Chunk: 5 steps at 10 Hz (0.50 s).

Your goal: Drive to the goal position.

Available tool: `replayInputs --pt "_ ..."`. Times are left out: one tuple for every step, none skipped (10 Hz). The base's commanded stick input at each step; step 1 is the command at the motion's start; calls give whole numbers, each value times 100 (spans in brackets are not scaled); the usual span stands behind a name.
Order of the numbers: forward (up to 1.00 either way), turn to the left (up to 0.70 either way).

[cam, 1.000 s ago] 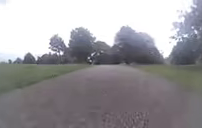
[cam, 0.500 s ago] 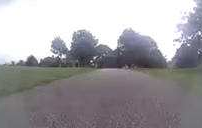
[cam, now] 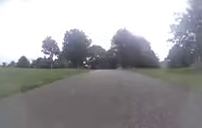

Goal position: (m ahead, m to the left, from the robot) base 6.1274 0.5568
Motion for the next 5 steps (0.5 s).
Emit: replayInputs --pt "100 -27" --pt "100 -27" --pt "100 -27" --pt "100 0" --pt "100 0"
